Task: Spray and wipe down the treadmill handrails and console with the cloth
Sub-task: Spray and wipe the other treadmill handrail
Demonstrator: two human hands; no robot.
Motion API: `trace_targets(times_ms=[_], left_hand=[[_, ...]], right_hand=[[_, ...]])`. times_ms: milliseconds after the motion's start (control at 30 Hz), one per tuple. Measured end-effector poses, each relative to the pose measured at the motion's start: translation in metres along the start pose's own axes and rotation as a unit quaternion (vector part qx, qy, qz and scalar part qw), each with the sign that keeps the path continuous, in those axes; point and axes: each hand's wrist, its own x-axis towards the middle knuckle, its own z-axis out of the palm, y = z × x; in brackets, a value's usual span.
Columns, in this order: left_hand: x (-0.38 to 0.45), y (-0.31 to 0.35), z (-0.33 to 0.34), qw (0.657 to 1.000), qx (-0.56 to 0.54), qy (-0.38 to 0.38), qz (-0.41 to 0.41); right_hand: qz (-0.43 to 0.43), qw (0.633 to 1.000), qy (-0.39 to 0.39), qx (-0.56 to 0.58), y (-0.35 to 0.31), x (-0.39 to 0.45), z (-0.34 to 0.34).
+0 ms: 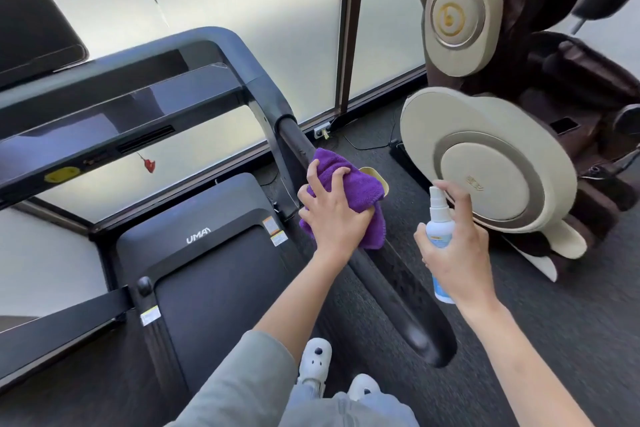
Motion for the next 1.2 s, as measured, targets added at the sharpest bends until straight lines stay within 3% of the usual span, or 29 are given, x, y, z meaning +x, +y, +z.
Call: trace_targets(times_ms=[233,500,867,1200], left_hand=[[0.030,0.002,0.007,0.986,-0.127,0.070,-0.088],[0.101,-0.004,-0.016,0.988,-0.078,0.007,-0.134],[0.014,0.006,0.009,0.954,-0.247,0.017,-0.168],[0.112,-0.006,-0.015,0.973,-0.150,0.030,-0.175]], right_hand=[[-0.029,0.999,-0.002,0.014,-0.003,0.012,0.011],[-0.045,0.999,-0.019,-0.006,-0.004,0.031,0.026],[-0.074,0.997,-0.015,0.015,-0.002,0.028,0.020],[-0.079,0.995,-0.053,0.027,-0.010,0.058,0.038]])
